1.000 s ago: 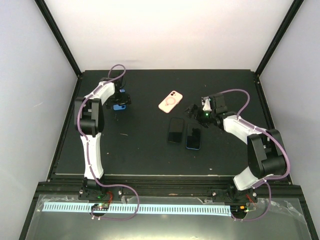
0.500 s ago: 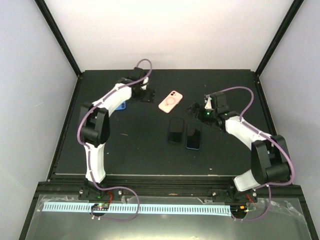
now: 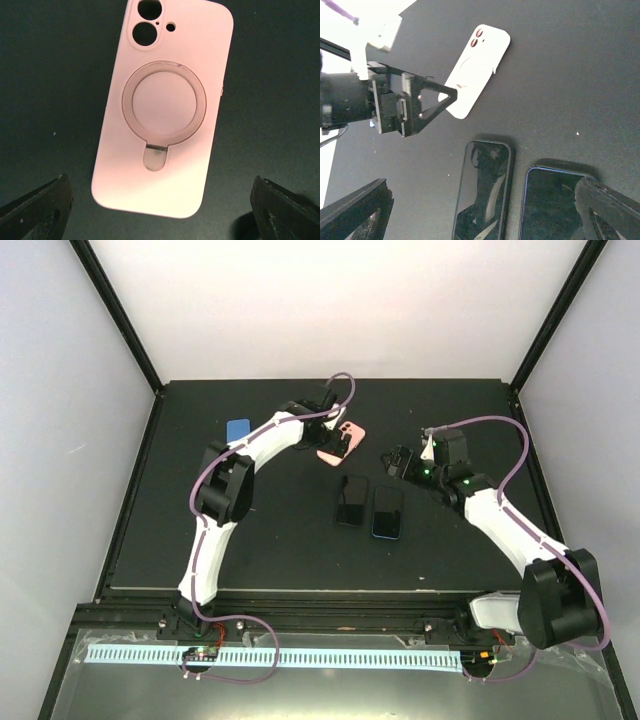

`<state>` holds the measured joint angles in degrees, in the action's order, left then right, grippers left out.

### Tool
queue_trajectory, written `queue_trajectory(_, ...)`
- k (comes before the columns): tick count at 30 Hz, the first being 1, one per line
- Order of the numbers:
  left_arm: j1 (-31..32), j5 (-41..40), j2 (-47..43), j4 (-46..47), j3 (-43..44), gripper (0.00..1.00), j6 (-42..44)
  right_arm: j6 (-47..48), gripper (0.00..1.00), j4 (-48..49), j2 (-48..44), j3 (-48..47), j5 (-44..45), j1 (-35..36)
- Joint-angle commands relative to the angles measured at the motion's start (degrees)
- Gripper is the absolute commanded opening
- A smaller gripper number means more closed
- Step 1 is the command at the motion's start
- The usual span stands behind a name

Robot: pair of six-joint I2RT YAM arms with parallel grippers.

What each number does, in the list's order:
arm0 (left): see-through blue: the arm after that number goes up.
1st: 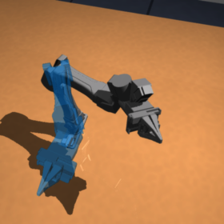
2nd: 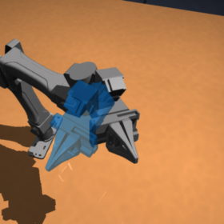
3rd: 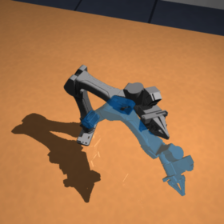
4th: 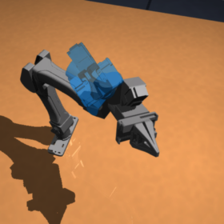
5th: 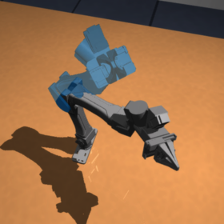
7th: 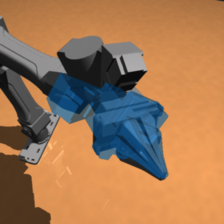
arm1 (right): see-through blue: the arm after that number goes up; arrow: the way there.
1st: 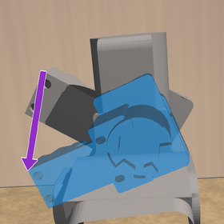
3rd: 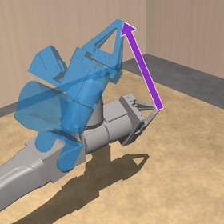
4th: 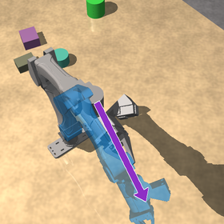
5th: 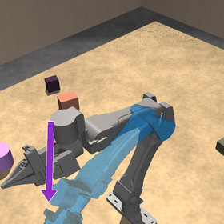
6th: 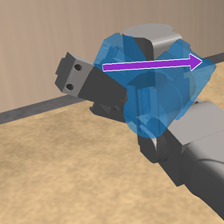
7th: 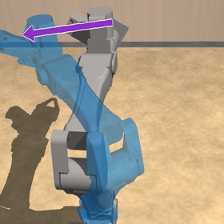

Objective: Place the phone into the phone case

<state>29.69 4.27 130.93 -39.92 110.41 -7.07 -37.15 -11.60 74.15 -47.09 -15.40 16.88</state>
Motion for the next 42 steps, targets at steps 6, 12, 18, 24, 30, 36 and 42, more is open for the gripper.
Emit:
queue_trajectory(6, 0.39, -0.59, 6.91, -3.53, 6.76, 0.99, 1.2, 1.57, 1.0, -1.4, -3.62, 0.77, 1.35, -0.79)
queue_trajectory(12, 0.51, -0.37, 8.76, -5.24, 7.34, 0.99, -0.05, 1.55, 1.0, -1.6, -4.37, 0.6, 0.9, -1.3)
queue_trajectory(18, 0.59, -0.79, 8.99, -6.43, 7.44, 0.93, -0.65, 1.36, 1.0, -1.64, -4.57, 0.76, 0.37, -1.52)
queue_trajectory(24, 0.58, -1.3, 4.84, -7.28, 3.96, 0.77, -1.66, 0.67, 1.0, -0.88, -5.45, 2.06, -0.71, -1.56)
queue_trajectory(30, 0.61, -1.45, -2.16, -5.33, -3.88, 0.69, -3.34, -0.74, 1.0, 1.27, -5.2, 4.07, -3.93, -1.5)
queue_trajectory(36, 0.54, -0.88, -8.62, -0.54, -11.93, 0.63, -4.17, -2.46, 1.0, 3.22, -4.28, 5.72, -7.62, -1.37)
queue_trajectory(42, 0.63, 1.03, -6.41, 3.33, -9.31, 0.94, -3.13, -2.25, 1.0, 3.03, -5.8, 6.49, -7.4, -1.39)
